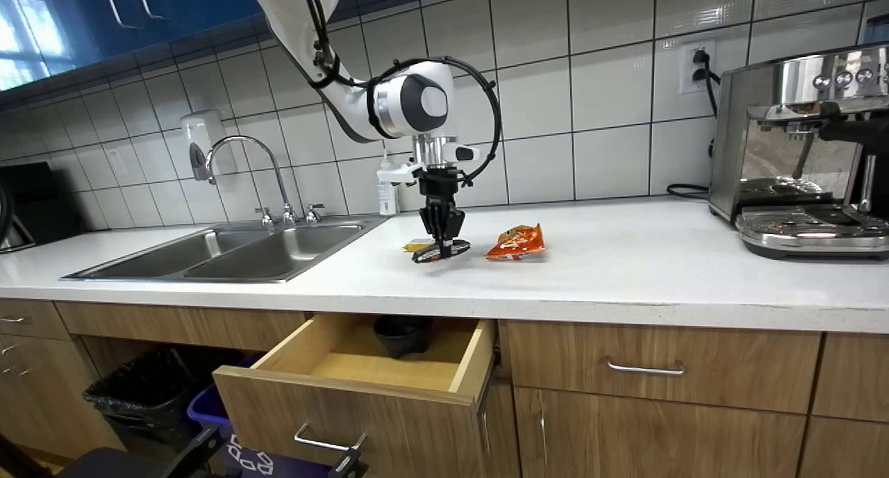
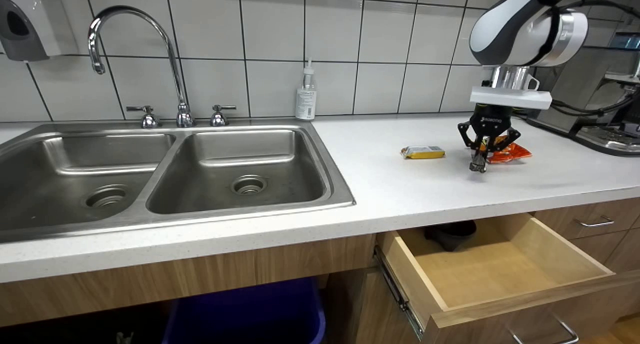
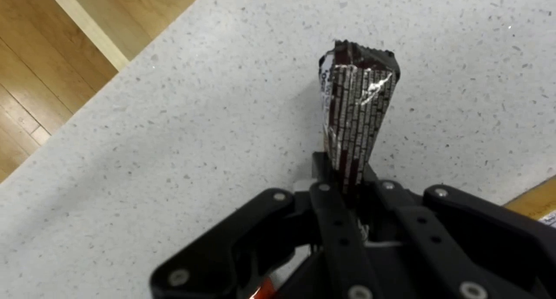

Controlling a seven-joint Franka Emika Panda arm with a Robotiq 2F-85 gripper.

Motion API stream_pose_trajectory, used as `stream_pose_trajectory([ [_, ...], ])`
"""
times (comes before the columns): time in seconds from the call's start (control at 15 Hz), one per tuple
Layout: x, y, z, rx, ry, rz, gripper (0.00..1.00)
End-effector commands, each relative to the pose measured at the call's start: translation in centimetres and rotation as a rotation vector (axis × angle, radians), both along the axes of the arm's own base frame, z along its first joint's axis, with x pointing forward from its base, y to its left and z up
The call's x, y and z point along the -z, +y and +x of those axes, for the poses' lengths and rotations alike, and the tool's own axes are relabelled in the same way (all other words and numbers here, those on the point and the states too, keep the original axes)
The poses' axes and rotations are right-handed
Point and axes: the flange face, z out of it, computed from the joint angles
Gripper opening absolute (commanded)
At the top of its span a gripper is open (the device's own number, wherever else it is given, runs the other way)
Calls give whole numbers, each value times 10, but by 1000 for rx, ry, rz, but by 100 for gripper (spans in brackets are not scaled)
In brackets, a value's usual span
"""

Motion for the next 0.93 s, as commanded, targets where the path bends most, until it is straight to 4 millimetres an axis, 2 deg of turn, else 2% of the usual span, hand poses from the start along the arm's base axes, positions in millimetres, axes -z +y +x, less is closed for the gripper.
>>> stream_pose_trajectory([
  [0.0, -18, 9, -20, 16, -5, 10, 4],
  [0.47, -23, 24, -63, 13, 4, 18, 4],
  [0.87, -20, 38, -117, 30, 15, 13, 4],
])
